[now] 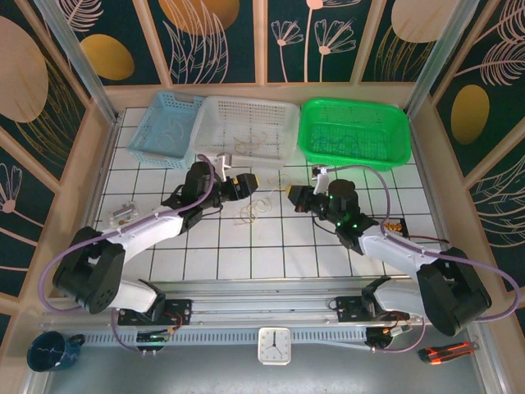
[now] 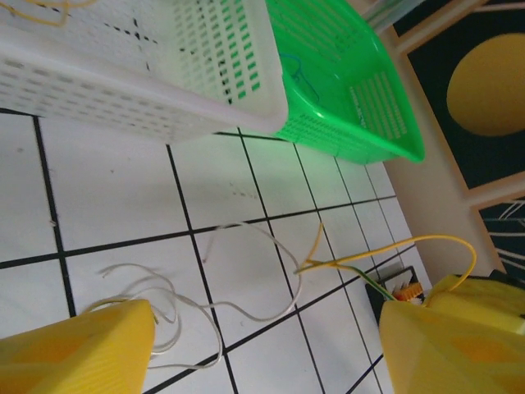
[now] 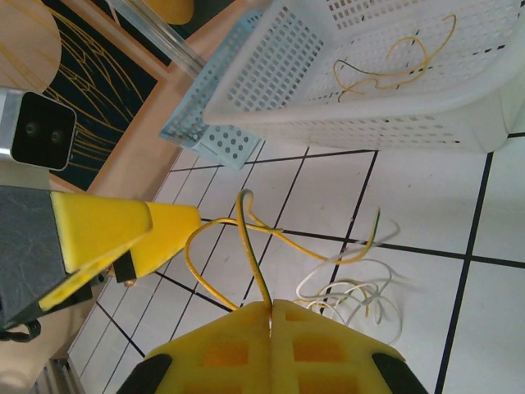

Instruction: Untangle the cables

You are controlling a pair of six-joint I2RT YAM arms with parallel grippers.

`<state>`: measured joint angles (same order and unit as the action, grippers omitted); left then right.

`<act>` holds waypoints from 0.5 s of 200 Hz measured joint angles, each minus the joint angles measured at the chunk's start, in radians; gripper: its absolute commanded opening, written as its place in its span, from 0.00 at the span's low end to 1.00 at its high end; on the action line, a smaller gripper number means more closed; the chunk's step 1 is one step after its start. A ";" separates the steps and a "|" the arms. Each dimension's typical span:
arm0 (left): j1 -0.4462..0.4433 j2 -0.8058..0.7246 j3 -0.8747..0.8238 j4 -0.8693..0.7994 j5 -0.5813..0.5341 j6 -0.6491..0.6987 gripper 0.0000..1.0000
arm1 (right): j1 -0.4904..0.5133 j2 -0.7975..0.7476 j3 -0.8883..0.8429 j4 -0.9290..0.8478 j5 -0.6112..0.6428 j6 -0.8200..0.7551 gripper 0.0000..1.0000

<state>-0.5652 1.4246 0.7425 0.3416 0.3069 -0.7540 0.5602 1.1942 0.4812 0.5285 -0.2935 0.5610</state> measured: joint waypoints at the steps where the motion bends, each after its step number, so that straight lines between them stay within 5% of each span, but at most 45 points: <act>1: -0.001 0.001 0.001 0.000 0.000 0.000 0.70 | 0.000 0.000 0.000 0.000 0.000 0.000 0.00; 100: -0.095 0.064 0.041 0.095 -0.005 -0.063 0.56 | -0.002 0.042 -0.006 0.022 -0.023 0.026 0.00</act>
<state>-0.6598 1.4887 0.7837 0.4362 0.3023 -0.8169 0.5579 1.2358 0.4755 0.5507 -0.3168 0.5873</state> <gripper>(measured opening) 0.583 0.041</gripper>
